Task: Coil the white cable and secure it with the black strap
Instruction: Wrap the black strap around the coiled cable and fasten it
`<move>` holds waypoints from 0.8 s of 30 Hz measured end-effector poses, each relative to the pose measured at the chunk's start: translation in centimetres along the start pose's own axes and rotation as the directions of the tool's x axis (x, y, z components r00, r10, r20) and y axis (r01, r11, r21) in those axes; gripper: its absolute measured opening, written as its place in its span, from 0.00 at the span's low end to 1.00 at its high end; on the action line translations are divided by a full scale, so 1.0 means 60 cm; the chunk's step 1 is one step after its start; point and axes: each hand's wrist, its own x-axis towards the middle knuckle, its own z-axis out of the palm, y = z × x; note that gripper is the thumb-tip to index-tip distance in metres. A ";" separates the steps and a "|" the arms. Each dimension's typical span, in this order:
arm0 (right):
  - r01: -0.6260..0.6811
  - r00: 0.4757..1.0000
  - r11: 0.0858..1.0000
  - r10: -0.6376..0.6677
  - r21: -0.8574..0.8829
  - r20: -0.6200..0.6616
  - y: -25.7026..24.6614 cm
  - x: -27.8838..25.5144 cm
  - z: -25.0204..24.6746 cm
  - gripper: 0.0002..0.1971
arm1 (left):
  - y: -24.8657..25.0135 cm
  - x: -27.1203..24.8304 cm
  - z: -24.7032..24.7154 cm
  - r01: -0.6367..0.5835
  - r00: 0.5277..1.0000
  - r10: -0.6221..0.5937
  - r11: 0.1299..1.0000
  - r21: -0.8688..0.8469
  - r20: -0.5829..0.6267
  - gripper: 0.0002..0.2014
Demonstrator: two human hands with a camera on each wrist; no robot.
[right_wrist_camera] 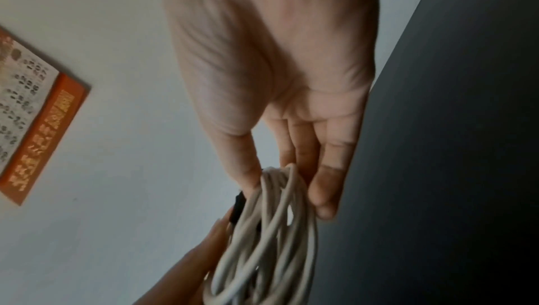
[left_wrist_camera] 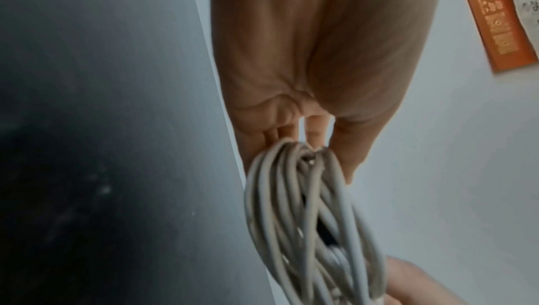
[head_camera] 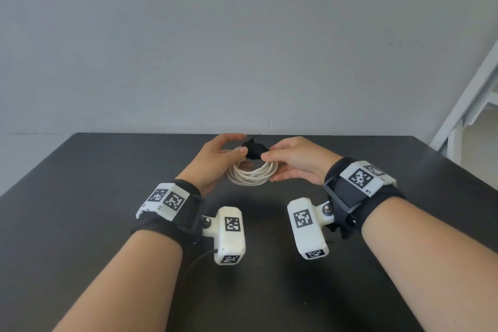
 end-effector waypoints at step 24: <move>-0.056 0.957 0.998 0.047 -0.024 -0.288 0.046 0.140 -0.007 0.07 | -0.022 0.120 -0.015 0.304 0.945 -0.284 0.946 0.109 -0.164 0.14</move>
